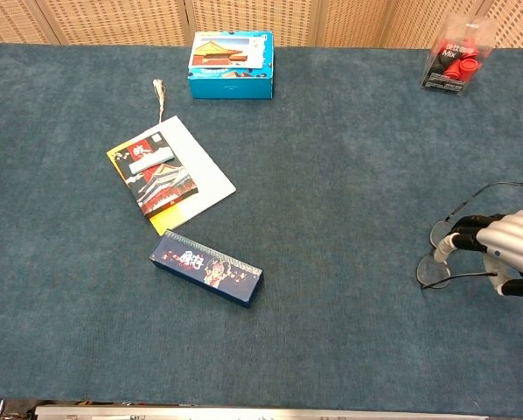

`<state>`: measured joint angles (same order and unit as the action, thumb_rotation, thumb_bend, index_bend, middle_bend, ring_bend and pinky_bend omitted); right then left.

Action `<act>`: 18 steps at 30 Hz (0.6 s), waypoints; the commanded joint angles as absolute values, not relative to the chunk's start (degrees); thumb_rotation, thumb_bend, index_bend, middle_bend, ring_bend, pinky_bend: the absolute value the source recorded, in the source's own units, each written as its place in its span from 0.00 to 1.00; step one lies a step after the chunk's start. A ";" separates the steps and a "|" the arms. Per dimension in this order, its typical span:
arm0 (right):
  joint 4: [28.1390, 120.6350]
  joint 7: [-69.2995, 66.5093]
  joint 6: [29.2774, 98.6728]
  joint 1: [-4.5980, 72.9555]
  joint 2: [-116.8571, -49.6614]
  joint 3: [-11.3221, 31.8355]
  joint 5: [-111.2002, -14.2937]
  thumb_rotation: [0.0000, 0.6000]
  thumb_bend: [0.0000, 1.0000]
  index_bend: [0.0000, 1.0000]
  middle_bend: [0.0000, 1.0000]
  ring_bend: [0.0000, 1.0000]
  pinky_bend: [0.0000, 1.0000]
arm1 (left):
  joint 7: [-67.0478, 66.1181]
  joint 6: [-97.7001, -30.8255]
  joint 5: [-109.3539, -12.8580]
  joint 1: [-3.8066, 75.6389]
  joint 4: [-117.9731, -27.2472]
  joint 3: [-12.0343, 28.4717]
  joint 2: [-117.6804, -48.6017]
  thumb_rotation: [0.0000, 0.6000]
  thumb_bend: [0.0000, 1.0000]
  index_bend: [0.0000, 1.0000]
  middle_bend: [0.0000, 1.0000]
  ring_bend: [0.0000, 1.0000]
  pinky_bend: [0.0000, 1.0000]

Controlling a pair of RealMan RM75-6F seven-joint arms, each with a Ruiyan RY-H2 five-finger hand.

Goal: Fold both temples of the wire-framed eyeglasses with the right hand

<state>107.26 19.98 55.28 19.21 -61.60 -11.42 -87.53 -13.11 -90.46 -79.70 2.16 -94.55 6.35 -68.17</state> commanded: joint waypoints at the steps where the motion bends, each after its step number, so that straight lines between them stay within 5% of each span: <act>1: 107.06 16.45 56.73 19.38 -61.54 -11.66 -91.43 1.00 1.00 0.31 0.31 0.15 0.26 | -13.12 -90.46 -79.70 2.17 -94.58 6.35 -68.17 1.00 0.49 0.57 0.51 0.43 0.52; 18: 106.62 11.50 62.95 19.02 -60.74 -11.81 -101.12 1.00 1.00 0.31 0.32 0.15 0.26 | -13.13 -89.98 -79.25 2.37 -94.32 6.42 -68.28 1.00 0.49 0.57 0.51 0.43 0.52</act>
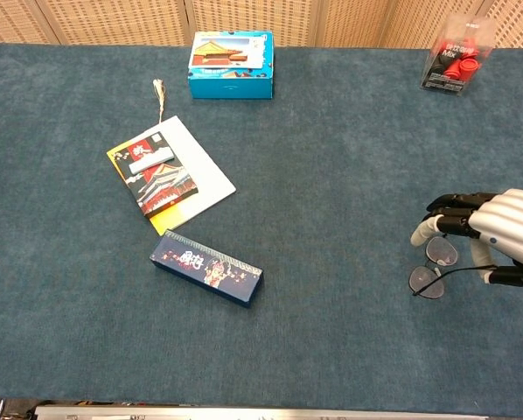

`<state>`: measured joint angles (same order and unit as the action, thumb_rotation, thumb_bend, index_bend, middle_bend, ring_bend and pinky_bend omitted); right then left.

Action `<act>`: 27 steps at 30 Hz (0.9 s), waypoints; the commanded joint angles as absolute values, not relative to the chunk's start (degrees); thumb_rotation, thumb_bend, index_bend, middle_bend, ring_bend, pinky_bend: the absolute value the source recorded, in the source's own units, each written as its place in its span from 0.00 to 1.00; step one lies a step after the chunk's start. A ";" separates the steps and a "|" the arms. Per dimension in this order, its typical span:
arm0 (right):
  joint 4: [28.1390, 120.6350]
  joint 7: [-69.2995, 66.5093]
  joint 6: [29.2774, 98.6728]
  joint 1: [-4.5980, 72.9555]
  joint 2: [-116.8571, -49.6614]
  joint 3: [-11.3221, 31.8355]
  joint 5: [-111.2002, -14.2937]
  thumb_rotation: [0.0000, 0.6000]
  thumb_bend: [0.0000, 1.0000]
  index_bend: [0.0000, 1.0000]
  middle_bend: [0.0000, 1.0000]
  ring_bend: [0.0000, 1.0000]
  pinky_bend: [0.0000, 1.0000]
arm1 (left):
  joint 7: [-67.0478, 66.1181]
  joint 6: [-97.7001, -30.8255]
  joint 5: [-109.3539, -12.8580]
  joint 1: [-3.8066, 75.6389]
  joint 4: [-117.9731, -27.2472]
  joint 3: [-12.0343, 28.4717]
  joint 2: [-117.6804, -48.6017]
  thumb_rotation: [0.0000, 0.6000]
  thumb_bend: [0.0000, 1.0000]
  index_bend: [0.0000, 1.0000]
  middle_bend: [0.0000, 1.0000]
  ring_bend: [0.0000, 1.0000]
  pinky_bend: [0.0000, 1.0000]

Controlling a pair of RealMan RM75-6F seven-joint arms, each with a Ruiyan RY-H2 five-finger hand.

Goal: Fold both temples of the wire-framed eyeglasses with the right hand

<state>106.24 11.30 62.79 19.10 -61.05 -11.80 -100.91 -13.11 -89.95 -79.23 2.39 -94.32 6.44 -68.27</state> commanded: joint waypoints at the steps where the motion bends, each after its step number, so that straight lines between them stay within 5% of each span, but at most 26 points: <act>1: 106.79 11.59 62.96 18.99 -60.62 -11.82 -101.14 1.00 1.00 0.31 0.32 0.15 0.26 | -13.15 -89.99 -79.24 2.37 -94.30 6.42 -68.29 1.00 0.49 0.57 0.51 0.43 0.52; 27: 106.92 12.21 62.57 18.51 -60.48 -11.48 -100.96 1.00 1.00 0.31 0.32 0.15 0.26 | -13.37 -90.16 -79.23 2.37 -94.40 6.42 -68.34 1.00 0.49 0.57 0.51 0.43 0.52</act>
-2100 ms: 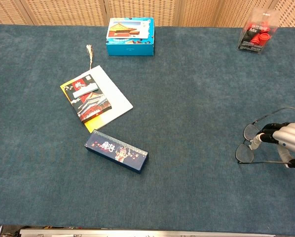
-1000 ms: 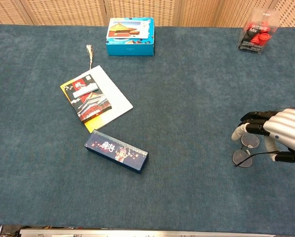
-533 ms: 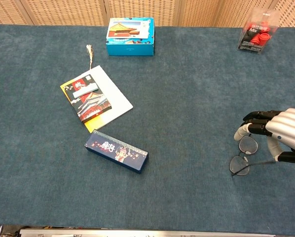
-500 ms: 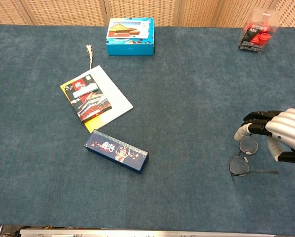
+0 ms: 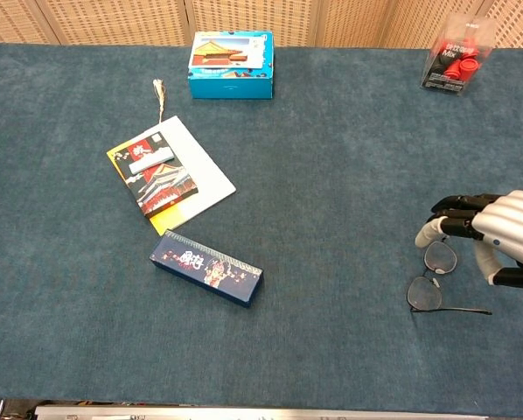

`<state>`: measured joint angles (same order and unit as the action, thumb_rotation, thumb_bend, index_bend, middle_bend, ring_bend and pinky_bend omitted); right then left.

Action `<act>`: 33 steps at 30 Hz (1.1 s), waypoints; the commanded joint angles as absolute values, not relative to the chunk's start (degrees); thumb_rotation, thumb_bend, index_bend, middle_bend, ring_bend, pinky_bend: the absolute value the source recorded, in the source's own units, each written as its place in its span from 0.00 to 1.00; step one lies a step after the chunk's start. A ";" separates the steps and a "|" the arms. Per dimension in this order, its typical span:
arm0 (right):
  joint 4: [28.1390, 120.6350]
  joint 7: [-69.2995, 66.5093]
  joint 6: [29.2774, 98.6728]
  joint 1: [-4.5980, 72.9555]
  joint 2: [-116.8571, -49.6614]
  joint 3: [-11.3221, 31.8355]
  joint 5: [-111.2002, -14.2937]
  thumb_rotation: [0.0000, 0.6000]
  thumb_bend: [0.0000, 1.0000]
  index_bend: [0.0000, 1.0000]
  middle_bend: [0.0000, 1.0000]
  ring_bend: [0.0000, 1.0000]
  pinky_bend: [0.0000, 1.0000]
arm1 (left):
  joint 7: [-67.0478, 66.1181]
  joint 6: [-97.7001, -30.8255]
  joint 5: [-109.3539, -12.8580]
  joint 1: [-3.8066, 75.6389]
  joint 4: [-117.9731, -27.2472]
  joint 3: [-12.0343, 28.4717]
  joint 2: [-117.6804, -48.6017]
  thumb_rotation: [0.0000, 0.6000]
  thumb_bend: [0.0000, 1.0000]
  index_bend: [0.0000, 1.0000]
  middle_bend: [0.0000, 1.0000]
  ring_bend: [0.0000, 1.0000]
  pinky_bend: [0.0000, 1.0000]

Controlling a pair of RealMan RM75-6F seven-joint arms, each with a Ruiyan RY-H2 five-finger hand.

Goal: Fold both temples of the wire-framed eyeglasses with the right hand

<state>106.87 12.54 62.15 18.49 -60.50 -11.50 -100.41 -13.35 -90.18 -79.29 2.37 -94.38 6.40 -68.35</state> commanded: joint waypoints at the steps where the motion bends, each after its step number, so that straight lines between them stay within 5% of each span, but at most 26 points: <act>1: 106.93 12.03 62.77 18.53 -60.48 -11.46 -101.29 1.00 1.00 0.31 0.32 0.15 0.26 | -13.37 -90.15 -79.21 2.37 -94.39 6.42 -68.34 1.00 0.49 0.57 0.51 0.43 0.52; 13: 107.52 12.36 67.53 17.80 -59.97 -11.38 -106.98 1.00 1.00 0.31 0.32 0.15 0.27 | -13.06 -90.40 -79.42 2.26 -94.48 6.39 -68.23 1.00 0.49 0.57 0.51 0.43 0.52; 23: 107.21 16.51 73.78 15.23 -59.99 -9.87 -109.95 1.00 0.60 0.31 0.32 0.15 0.27 | -13.54 -90.21 -79.36 2.38 -94.40 6.34 -68.42 1.00 0.49 0.57 0.51 0.43 0.52; 33: 104.16 20.52 79.65 12.79 -60.89 -7.06 -111.13 1.00 0.43 0.31 0.31 0.15 0.27 | -13.33 -90.17 -79.22 2.32 -94.42 6.33 -68.37 1.00 0.49 0.57 0.51 0.43 0.52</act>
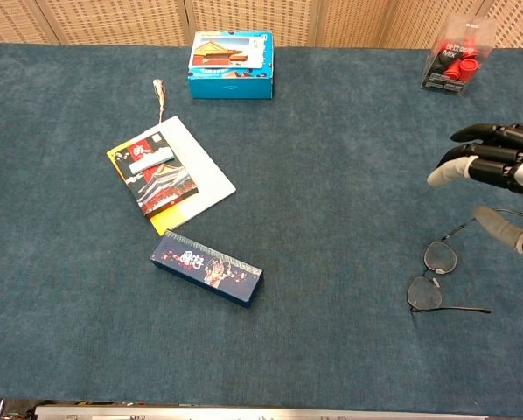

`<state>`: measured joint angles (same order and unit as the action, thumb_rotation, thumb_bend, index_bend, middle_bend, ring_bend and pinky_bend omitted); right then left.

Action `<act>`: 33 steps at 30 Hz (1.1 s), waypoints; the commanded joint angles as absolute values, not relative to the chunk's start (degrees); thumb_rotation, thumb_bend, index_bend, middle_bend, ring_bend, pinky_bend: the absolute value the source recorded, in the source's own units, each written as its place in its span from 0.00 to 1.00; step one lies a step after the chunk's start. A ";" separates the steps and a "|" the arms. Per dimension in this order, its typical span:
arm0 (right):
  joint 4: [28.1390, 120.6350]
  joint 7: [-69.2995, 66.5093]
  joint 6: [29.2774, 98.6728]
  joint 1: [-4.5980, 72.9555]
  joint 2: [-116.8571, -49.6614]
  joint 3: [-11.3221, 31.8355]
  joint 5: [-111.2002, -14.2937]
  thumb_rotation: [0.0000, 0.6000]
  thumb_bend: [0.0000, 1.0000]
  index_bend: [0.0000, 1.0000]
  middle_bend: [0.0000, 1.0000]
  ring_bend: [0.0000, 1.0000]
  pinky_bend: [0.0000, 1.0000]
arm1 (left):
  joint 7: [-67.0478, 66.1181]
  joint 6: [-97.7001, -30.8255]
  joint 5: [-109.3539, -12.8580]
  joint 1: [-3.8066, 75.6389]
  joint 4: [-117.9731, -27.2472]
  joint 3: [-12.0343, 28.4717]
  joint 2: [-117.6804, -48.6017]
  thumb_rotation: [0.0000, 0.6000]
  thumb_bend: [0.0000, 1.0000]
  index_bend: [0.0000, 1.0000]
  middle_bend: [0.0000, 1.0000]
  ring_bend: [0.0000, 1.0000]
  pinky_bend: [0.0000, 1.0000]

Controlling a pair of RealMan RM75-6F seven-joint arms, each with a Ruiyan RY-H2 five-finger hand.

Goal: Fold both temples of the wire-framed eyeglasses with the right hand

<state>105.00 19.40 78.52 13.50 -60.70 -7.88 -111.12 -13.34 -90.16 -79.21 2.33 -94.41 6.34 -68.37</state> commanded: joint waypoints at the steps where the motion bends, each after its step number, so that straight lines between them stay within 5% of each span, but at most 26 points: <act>1: 103.85 20.84 80.09 12.56 -60.93 -6.78 -110.97 1.00 0.42 0.31 0.31 0.15 0.27 | -13.33 -90.16 -79.23 2.31 -94.42 6.32 -68.36 1.00 0.49 0.57 0.51 0.43 0.52; 10: 99.36 22.66 84.24 10.54 -61.60 -4.10 -109.23 1.00 0.30 0.30 0.29 0.15 0.27 | -13.44 -90.07 -79.17 2.34 -94.40 6.29 -68.42 1.00 0.49 0.57 0.51 0.43 0.52; 33: 87.87 11.26 85.50 12.11 -59.89 -3.41 -109.46 1.00 0.29 0.29 0.27 0.15 0.27 | -14.77 -89.66 -80.30 3.36 -92.61 6.29 -69.61 1.00 0.49 0.57 0.51 0.43 0.52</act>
<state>88.16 11.53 85.19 12.06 -60.13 -3.31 -109.19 -14.90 -89.72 -80.38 3.31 -92.73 6.23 -69.50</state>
